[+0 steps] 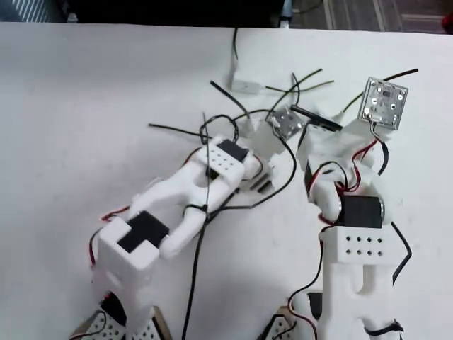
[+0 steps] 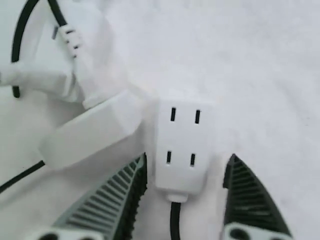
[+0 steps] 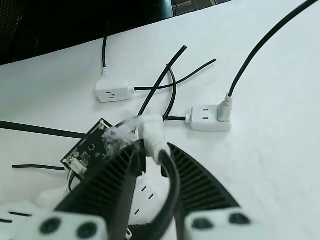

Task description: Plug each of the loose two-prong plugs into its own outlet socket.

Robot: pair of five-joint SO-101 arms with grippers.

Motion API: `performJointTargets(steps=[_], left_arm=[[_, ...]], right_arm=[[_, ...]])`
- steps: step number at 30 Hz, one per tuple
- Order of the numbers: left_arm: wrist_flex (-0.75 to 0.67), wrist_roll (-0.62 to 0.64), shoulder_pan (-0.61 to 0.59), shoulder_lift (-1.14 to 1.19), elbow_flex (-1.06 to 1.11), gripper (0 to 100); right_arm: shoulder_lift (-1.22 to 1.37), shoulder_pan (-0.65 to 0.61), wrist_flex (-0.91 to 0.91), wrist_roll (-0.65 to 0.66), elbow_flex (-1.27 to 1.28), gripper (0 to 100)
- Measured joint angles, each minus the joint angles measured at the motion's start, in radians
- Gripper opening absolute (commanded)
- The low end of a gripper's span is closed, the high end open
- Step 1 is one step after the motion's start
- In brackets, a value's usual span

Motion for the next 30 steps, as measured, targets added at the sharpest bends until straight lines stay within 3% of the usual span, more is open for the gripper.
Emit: performJointTargets(steps=[5,16,26,30], left_arm=[[0.063,-0.092,0.031,0.008,-0.02,14],[0.269,-0.109,0.049,0.006,-0.054,14],[0.368,-0.109,-0.106,-0.003,-0.057,14],[0.376,-0.124,-0.152,-0.078,0.034,14]], right_arm=[[0.0,0.0,0.0,0.0,0.0,1.7],[0.0,0.0,0.0,0.0,0.002,1.7],[0.0,0.0,0.0,0.009,0.005,1.7],[0.0,0.0,0.0,0.018,0.005,1.7]])
